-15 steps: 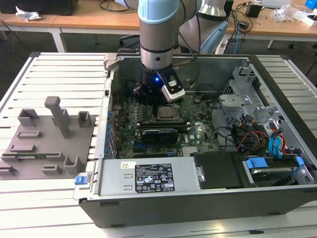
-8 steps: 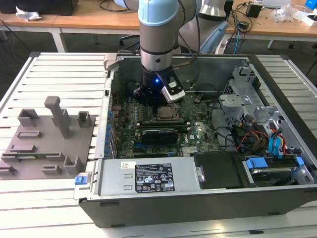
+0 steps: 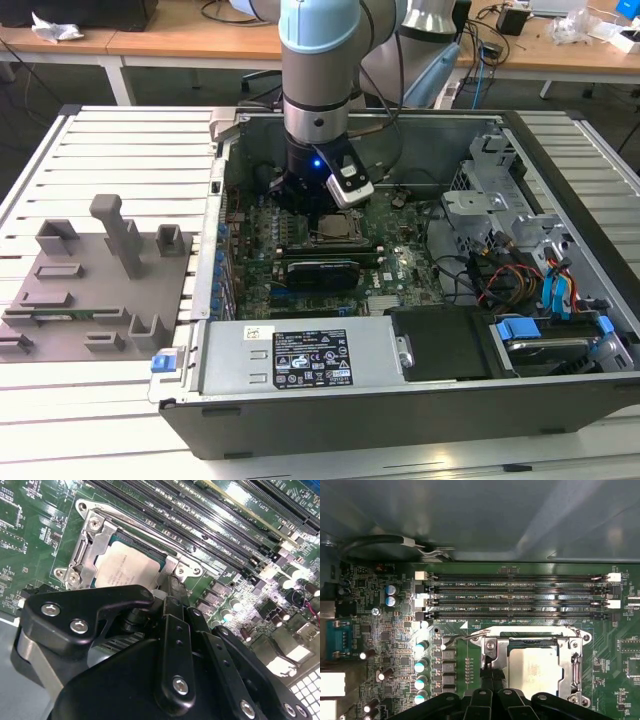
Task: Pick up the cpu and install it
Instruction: 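Close the cpu cover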
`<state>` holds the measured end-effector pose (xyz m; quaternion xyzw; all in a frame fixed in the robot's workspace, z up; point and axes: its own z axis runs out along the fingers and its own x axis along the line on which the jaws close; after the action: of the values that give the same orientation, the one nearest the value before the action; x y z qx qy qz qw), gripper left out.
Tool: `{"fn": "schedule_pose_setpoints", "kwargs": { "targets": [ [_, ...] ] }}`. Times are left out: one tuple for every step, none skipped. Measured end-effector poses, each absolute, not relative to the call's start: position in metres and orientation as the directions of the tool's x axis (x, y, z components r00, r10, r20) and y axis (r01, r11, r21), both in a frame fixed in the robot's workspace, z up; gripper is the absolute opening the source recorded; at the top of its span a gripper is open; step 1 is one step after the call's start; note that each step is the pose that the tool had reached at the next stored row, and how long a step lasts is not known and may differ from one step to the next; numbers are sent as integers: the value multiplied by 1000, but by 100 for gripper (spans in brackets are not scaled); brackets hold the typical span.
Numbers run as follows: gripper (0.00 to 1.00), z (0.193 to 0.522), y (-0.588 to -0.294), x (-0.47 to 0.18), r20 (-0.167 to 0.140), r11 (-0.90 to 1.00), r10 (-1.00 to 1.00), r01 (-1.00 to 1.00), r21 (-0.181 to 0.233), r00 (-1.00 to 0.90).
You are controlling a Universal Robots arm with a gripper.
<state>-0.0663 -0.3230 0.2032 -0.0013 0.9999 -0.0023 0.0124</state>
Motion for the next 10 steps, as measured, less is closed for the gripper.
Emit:
{"fn": "schedule_pose_setpoints", "kwargs": {
  "targets": [
    [11,203,-323,-66,-25,1000,-3,-3,-5,-1000],
    [11,203,-323,-66,-25,1000,-3,-3,-5,-1000],
    [11,203,-323,-66,-25,1000,-3,-3,-5,-1000],
    [11,203,-323,-66,-25,1000,-3,-3,-5,-1000],
    [11,203,-323,-66,-25,1000,-3,-3,-5,-1000],
    [11,203,-323,-66,-25,1000,-3,-3,-5,-1000],
    [11,203,-323,-66,-25,1000,-3,-3,-4,-1000],
    [11,204,-323,-66,-25,1000,-3,-3,-4,-1000],
    [11,205,-323,-66,-25,1000,-3,-3,-3,-1000],
    [11,205,-323,-66,-26,1000,-3,-3,-3,-1000]
  ]
}}
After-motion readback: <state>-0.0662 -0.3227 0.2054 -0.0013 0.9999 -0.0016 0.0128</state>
